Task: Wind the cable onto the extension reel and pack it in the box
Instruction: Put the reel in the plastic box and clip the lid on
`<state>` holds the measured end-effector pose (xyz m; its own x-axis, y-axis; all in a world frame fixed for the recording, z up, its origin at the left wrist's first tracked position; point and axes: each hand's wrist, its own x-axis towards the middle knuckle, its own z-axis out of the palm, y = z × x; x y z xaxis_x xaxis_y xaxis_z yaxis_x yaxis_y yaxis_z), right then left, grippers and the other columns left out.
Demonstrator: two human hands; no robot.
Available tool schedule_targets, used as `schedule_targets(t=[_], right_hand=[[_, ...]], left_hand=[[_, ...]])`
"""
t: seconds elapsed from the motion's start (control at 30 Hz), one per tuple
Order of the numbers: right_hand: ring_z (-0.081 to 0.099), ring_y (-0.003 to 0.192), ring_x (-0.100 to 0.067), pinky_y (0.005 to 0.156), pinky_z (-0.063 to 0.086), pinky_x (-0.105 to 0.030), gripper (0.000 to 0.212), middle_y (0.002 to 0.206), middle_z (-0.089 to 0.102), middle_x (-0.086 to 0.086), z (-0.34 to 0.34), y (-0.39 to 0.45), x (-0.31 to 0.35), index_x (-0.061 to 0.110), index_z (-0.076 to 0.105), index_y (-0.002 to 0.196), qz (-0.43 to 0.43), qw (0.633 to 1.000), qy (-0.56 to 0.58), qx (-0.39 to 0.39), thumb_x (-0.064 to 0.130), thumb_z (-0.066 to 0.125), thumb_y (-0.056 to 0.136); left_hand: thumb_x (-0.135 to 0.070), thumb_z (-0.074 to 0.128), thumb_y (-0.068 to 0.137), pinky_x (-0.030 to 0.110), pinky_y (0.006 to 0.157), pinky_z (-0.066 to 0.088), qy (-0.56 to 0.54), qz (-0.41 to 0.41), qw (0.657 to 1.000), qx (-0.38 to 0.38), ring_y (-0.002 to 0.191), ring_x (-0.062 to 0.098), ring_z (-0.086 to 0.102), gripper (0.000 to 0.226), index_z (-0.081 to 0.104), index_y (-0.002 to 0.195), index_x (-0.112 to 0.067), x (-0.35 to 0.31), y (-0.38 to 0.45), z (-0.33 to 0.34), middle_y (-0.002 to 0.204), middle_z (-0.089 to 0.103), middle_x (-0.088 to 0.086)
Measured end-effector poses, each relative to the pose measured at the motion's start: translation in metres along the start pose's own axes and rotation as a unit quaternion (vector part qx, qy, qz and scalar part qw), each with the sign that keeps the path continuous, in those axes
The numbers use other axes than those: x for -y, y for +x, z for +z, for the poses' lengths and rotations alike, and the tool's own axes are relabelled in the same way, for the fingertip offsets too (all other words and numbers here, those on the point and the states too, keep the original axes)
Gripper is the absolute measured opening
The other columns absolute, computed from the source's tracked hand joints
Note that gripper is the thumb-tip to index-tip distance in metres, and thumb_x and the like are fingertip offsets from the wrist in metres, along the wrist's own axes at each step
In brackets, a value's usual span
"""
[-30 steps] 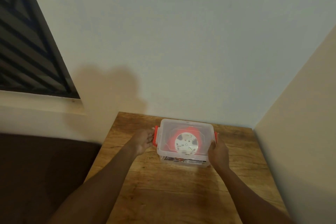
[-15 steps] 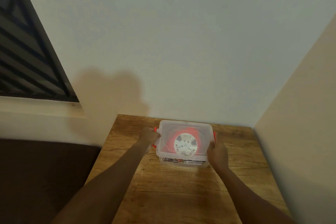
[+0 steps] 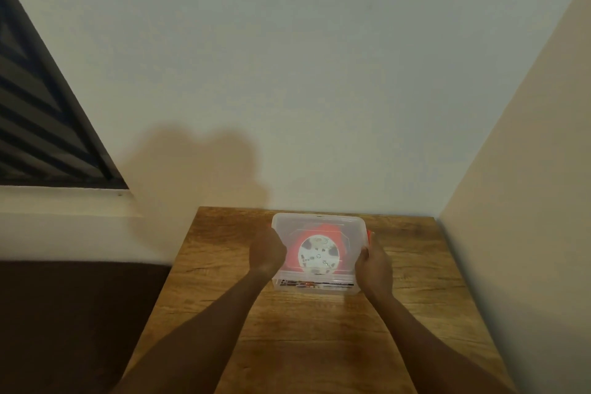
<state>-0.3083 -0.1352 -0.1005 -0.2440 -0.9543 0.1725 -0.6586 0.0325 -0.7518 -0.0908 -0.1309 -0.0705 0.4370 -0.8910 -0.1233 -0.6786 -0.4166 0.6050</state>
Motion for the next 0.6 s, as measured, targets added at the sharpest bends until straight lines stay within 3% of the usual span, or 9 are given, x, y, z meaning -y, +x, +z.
schedule_targets(t=[0.13,0.3,0.43,0.5,0.6], right_hand=[[0.067,0.101,-0.021,0.081,0.060,-0.039,0.036,0.123,0.066,-0.003,-0.004,0.001,-0.003,0.018,0.052,0.139,0.010,0.999,0.029,0.020,0.019,0.047,0.104],[0.064,0.096,-0.012,0.066,0.052,-0.016,0.038,0.116,0.064,0.004,-0.009,0.004,-0.009,0.024,0.051,0.140,0.027,0.990,0.134,0.046,0.015,0.045,0.103],[0.066,0.099,-0.018,0.077,0.061,-0.035,0.040,0.120,0.065,0.001,-0.023,0.021,-0.020,0.021,0.050,0.143,0.050,0.985,0.155,0.050,0.015,0.045,0.103],[0.065,0.100,-0.020,0.077,0.059,-0.032,0.041,0.120,0.065,-0.001,-0.037,0.032,-0.031,0.020,0.050,0.143,0.053,0.987,0.146,0.044,0.014,0.044,0.103],[0.062,0.100,-0.020,0.071,0.054,-0.025,0.039,0.118,0.064,-0.001,-0.063,0.053,-0.049,0.017,0.053,0.140,0.050,0.991,0.120,0.030,0.011,0.042,0.103]], left_hand=[[-0.003,0.062,0.098,0.029,0.068,0.058,-0.017,0.011,1.000,-0.001,0.086,0.023,0.068,0.021,0.071,0.117,-0.004,0.006,0.000,0.003,0.109,0.074,0.012],[0.005,0.058,0.090,0.045,0.079,0.065,-0.131,-0.013,0.990,0.047,0.095,0.033,0.070,0.027,0.070,0.112,-0.005,0.003,0.006,-0.003,0.105,0.073,0.014],[0.010,0.056,0.087,0.038,0.067,0.063,-0.154,-0.001,0.985,0.082,0.086,0.031,0.070,0.023,0.072,0.099,-0.002,-0.014,0.015,-0.003,0.094,0.072,0.013],[0.011,0.054,0.084,0.031,0.060,0.054,-0.149,0.022,0.983,0.104,0.080,0.030,0.065,0.022,0.069,0.088,-0.004,-0.032,0.016,0.002,0.083,0.068,0.009],[0.006,0.059,0.082,0.040,0.072,0.057,-0.130,0.067,0.980,0.136,0.083,0.031,0.067,0.021,0.073,0.096,-0.001,-0.061,0.021,0.012,0.089,0.071,0.012]])
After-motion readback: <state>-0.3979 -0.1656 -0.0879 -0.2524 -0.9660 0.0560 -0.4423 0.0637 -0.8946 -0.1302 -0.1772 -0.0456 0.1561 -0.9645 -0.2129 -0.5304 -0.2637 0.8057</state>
